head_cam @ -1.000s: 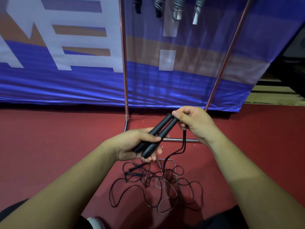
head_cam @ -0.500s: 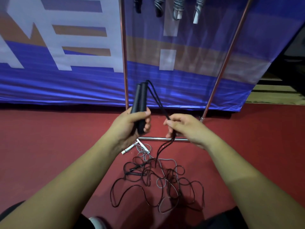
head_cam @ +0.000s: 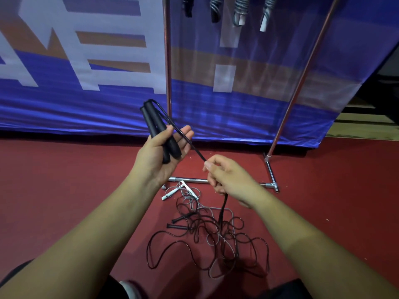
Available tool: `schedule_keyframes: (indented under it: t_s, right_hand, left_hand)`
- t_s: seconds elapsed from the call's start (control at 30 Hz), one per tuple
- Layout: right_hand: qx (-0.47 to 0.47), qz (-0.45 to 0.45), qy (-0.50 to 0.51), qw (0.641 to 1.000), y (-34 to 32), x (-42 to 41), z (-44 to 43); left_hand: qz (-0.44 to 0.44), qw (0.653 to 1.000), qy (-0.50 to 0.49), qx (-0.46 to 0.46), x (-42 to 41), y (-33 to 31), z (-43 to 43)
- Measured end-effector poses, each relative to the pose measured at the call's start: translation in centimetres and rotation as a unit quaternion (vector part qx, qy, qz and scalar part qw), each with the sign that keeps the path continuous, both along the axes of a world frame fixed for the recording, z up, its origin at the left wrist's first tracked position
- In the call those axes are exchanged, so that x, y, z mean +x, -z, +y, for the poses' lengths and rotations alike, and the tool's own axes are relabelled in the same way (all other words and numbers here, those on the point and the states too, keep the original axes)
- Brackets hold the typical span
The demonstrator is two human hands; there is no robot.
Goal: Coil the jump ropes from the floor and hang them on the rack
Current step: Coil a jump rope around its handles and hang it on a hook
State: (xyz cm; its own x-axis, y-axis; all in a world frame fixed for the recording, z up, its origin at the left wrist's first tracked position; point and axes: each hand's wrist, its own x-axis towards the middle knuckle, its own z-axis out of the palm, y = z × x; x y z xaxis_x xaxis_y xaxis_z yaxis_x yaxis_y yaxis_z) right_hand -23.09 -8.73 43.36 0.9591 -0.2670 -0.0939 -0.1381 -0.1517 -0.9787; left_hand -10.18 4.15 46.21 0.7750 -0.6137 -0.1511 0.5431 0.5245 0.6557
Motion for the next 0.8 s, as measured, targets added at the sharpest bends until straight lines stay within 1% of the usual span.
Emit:
schedule_keyframes:
  t_s: [0.17,0.3,0.4,0.5,0.57,0.67,0.73,0.8]
  right_hand:
    - [0.014,-0.046,0.015,0.999,-0.4,0.0,0.4]
    - [0.04,-0.049,0.023,0.998,-0.3,0.0,0.4]
    - [0.082,-0.018,0.004,0.996,-0.2,0.1,1.1]
    - [0.11,0.024,-0.031,0.993,-0.2,0.1,2.1]
    - [0.125,0.054,-0.052,0.989,0.0,0.2,2.7]
    - [0.141,0.084,-0.056,0.985,0.3,0.2,3.1]
    - [0.139,0.088,-0.072,0.984,0.1,0.2,3.3]
    - [0.128,0.09,-0.092,0.983,-0.1,0.1,3.6]
  left_hand:
    - [0.042,0.999,-0.004,0.001,-0.1,-0.5,-0.1]
    - [0.04,0.999,0.013,-0.029,-0.5,-1.1,-0.1]
    - [0.003,0.998,0.014,-0.063,-0.7,-1.2,0.1]
    - [-0.037,0.996,0.033,-0.068,-0.7,-1.2,0.2]
    - [-0.042,0.995,0.058,-0.074,-0.7,-1.2,0.3]
    - [-0.05,0.991,0.084,-0.089,-0.6,-1.0,0.4]
    - [-0.051,0.994,0.056,-0.075,-0.4,-1.1,0.4]
    - [-0.048,0.998,0.013,-0.035,0.1,-1.1,0.4]
